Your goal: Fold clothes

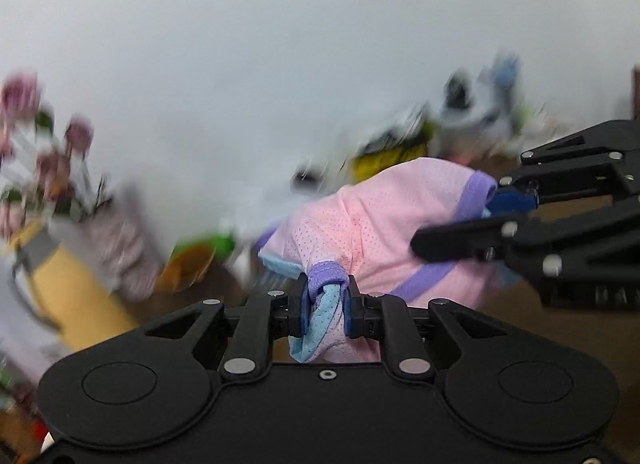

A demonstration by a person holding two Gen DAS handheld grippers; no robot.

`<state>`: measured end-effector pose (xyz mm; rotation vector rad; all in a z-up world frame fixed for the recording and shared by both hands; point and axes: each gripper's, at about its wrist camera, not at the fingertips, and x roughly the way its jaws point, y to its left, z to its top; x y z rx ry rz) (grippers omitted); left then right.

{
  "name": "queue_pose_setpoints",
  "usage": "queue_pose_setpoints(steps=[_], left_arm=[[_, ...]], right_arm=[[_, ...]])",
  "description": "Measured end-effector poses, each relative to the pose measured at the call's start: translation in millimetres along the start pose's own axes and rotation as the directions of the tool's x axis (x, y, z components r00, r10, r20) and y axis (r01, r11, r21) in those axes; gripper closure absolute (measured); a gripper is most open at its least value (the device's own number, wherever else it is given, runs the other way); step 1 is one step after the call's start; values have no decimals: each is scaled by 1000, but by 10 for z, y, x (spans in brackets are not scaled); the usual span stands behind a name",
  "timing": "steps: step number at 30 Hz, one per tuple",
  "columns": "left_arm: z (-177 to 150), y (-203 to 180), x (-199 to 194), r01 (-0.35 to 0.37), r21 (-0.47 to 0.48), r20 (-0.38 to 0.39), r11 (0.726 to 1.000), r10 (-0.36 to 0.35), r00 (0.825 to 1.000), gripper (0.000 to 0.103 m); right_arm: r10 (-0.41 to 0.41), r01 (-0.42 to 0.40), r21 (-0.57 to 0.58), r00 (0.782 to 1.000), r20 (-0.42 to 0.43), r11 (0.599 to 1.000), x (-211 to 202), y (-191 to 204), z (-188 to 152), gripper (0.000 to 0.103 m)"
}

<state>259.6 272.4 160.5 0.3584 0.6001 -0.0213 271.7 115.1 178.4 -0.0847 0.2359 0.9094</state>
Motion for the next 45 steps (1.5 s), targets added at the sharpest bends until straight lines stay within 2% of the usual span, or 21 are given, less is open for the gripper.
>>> queue_pose_setpoints(steps=[3, 5, 6, 8, 9, 10, 11, 12, 14, 17, 19, 21, 23, 25, 28, 31, 33, 35, 39, 41, 45], left_arm=[[-287, 202, 429, -59, -42, -160, 997, 51, 986, 87], [-537, 244, 712, -111, -15, -298, 994, 102, 949, 87], [-600, 242, 779, -131, -10, -332, 991, 120, 936, 85], [-674, 177, 854, -165, 50, -388, 985, 171, 906, 70], [-700, 132, 879, -180, 91, -411, 980, 201, 889, 43], [-716, 76, 894, -208, 144, -430, 967, 251, 868, 23], [-712, 11, 888, -247, 210, -430, 946, 316, 846, 18], [-710, -19, 870, -261, 245, -420, 934, 345, 839, 14], [-687, -18, 809, -259, 245, -413, 934, 342, 844, 12], [-634, 65, 735, -263, 193, -407, 945, 321, 855, 12], [-509, 132, 584, -275, 134, -356, 952, 306, 883, 12], [-334, 192, 383, -289, 53, -286, 956, 292, 913, 10], [-48, 184, 81, -275, -89, -181, 957, 256, 950, 6], [94, 116, 41, -261, -138, -145, 955, 241, 960, 5], [350, -168, -15, -243, -236, -76, 941, 231, 970, 5], [596, -769, 60, -216, -229, 0, 949, 222, 975, 5], [689, -1048, 62, -198, -214, 14, 957, 206, 978, 5], [777, -1321, 44, -162, -240, 33, 957, 175, 984, 5], [869, -1907, -12, -73, -311, 86, 947, 105, 991, 4], [798, -2300, -155, 14, -301, 178, 953, 42, 983, 3], [464, -2830, -461, 68, -278, 264, 958, 8, 965, 0]], right_arm=[[54, -46, 62, 992, -117, 997, 730, 221, -293, 90], [94, -70, 116, 973, -213, 991, 1221, 349, -559, 93], [106, -76, 129, 964, -245, 989, 1359, 398, -666, 93], [131, -91, 145, 948, -292, 985, 1516, 479, -826, 92], [142, -99, 149, 937, -319, 984, 1542, 502, -885, 88], [146, -101, 148, 930, -337, 984, 1543, 511, -910, 82], [148, -101, 146, 922, -358, 984, 1529, 498, -926, 63], [142, -92, 144, 913, -382, 985, 1503, 460, -944, 44], [118, -70, 134, 910, -397, 989, 1441, 425, -956, 24], [142, -86, 164, 919, -368, 983, 1205, 276, -961, 23], [141, -80, 189, 931, -337, 979, 1040, 173, -921, 21], [94, -44, 170, 950, -299, 984, 771, 33, -846, 20], [42, -3, 146, 964, -262, 989, 535, -109, -755, 19], [-8, 40, 144, 976, -216, 989, 271, -322, -671, 19], [-71, 98, 153, 982, -177, 983, -43, -567, -604, 18], [-129, 152, 161, 981, -145, 975, -426, -860, -607, 18], [-198, 220, 148, 969, -145, 964, -743, -1109, -675, 18], [-263, 283, 134, 953, -148, 950, -1024, -1312, -746, 18], [-429, 454, 164, 888, -167, 876, -1698, -1748, -942, 17], [-457, 482, 196, 875, -162, 854, -1965, -1854, -1032, 17], [-502, 520, 214, 854, -134, 827, -2463, -1867, -1161, 16]])
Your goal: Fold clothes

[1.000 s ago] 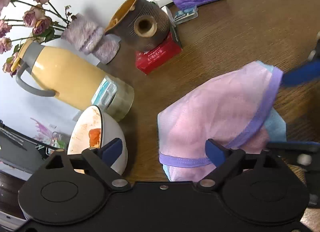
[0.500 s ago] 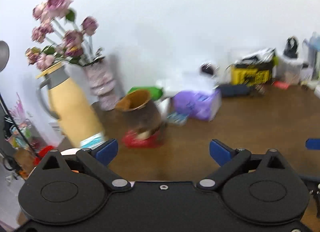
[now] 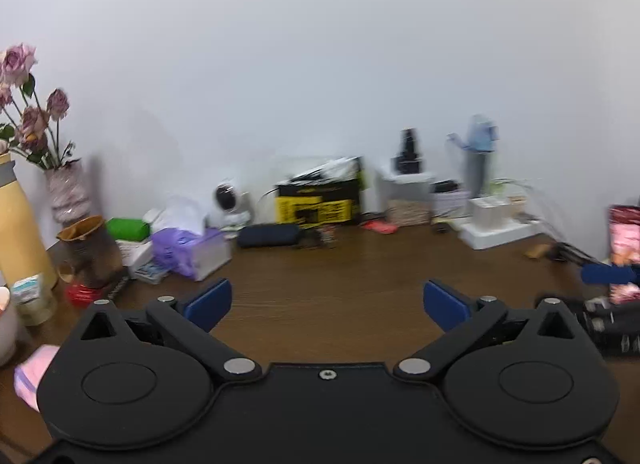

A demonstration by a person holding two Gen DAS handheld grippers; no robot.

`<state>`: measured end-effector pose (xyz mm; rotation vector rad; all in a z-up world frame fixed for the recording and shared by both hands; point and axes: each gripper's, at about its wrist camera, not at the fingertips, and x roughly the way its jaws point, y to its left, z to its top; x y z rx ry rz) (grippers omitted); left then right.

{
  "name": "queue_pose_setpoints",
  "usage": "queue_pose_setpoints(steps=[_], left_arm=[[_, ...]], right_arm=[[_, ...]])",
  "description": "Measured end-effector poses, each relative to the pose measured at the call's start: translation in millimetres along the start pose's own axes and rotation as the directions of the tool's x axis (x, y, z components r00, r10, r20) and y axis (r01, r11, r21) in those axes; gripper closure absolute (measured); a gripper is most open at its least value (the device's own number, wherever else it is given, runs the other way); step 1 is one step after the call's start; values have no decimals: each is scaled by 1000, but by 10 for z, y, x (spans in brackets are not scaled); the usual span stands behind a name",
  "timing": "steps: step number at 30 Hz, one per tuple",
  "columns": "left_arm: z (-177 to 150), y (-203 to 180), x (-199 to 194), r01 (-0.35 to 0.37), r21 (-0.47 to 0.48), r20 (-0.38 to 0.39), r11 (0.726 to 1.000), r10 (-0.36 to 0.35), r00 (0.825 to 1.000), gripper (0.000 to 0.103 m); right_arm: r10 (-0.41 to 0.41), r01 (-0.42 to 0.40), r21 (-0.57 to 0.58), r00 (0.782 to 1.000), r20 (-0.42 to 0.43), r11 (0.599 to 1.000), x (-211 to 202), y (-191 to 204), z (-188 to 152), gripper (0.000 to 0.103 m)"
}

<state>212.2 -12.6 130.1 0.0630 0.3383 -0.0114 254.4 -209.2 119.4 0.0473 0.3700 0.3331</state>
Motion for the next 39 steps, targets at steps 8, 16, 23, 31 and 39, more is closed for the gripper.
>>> queue_pose_setpoints(steps=[8, 16, 23, 31, 39], left_arm=[[-738, -61, -847, 19, -15, -21, 1000, -19, 1000, 0], [-1399, -80, -1493, -40, 39, 6, 998, 40, 999, 0], [-1539, -48, -1640, 26, -87, -68, 996, -32, 997, 0], [-1560, 3, -1667, -26, -115, -67, 993, 18, 998, 0], [-1547, 24, -1686, -26, -102, -89, 994, 17, 996, 0]], right_arm=[[1, -2, 51, 1000, 20, 999, -1029, 41, -635, 14], [-11, 11, -41, 1000, -15, 999, -1685, 426, -1361, 13], [1, -1, -12, 999, -32, 1000, -1865, 576, -1571, 13], [8, -10, -27, 999, -50, 1000, -1772, 680, -1613, 13], [1, -1, -2, 998, -56, 1000, -1751, 659, -1606, 13]])
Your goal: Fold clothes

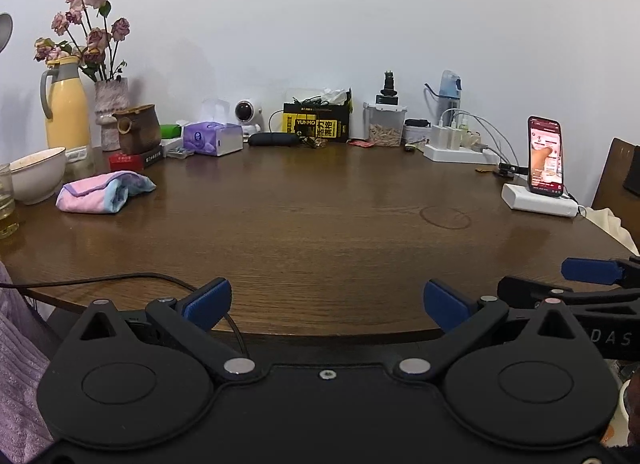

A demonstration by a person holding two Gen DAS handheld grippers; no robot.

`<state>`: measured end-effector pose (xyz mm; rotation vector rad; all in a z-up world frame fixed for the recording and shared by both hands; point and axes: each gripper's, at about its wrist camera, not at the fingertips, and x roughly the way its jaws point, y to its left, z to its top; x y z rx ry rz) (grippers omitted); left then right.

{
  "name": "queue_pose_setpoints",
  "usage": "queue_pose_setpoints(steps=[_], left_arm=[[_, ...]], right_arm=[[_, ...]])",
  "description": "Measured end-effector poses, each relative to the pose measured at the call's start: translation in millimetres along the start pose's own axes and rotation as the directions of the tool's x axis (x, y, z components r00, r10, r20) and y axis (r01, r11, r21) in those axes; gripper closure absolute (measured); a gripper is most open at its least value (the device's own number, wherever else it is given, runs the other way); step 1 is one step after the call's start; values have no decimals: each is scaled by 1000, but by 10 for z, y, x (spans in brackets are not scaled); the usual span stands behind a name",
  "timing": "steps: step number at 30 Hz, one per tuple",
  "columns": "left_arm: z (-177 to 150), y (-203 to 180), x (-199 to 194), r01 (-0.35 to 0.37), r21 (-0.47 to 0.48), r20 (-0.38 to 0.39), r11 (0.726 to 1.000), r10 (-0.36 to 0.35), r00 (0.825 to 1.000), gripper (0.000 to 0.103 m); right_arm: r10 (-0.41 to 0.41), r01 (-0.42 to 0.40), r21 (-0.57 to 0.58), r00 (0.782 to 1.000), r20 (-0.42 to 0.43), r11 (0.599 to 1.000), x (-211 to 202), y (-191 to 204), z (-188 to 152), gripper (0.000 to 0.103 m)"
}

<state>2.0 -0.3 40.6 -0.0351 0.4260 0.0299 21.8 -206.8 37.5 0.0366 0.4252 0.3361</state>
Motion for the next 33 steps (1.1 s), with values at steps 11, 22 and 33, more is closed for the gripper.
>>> queue_pose_setpoints(steps=[11, 22, 33], left_arm=[[-2, 52, 28, -3, -13, -17, 1000, 3, 1000, 0], [-31, 64, 38, -16, -14, -26, 1000, 15, 1000, 0], [-18, 21, 38, -21, -8, -22, 1000, 21, 1000, 0]], right_arm=[[2, -2, -2, 1000, 2, 1000, -35, 54, -15, 13], [12, -12, -28, 1000, 0, 1000, -35, 83, -10, 13], [10, -10, -37, 1000, 0, 999, -31, 64, -4, 12]])
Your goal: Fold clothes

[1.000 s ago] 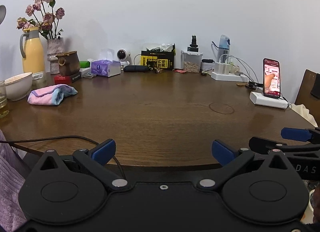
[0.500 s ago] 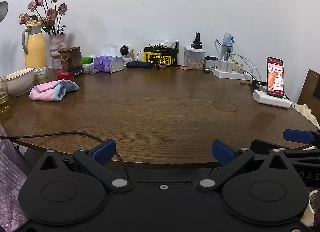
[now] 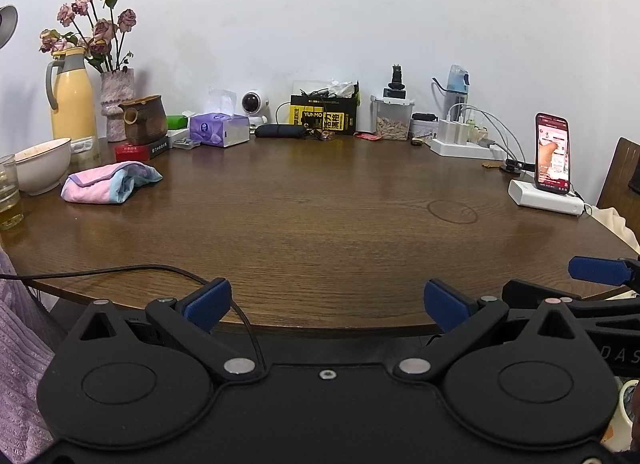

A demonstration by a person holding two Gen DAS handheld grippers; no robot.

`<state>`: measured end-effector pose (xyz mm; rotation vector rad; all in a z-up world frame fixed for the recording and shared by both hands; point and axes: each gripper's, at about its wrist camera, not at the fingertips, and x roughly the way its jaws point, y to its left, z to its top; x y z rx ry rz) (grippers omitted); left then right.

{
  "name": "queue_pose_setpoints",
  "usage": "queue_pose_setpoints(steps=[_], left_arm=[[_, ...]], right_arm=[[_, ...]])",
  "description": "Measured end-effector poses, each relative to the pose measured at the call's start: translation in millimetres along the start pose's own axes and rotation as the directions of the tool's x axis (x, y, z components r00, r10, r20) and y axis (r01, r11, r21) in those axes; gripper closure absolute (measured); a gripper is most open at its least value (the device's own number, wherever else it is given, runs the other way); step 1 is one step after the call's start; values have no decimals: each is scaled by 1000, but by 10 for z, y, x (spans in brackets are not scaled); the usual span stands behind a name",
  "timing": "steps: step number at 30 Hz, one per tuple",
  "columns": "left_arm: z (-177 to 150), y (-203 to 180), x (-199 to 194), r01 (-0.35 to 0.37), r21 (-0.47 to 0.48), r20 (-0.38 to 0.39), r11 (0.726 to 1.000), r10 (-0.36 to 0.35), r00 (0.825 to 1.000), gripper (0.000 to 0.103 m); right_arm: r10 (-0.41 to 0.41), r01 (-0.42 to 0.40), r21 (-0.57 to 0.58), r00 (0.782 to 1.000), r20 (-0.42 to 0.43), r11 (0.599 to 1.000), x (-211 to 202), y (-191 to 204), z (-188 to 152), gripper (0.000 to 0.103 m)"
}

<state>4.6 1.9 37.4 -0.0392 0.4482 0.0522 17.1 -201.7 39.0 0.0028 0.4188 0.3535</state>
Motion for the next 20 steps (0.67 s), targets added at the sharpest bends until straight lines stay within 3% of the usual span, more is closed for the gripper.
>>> queue_pose_setpoints(steps=[20], left_arm=[[-6, -19, 17, -3, 6, -7, 1000, 3, 1000, 0]], right_arm=[[2, -2, -5, 1000, -10, 1000, 19, -37, 2, 12]])
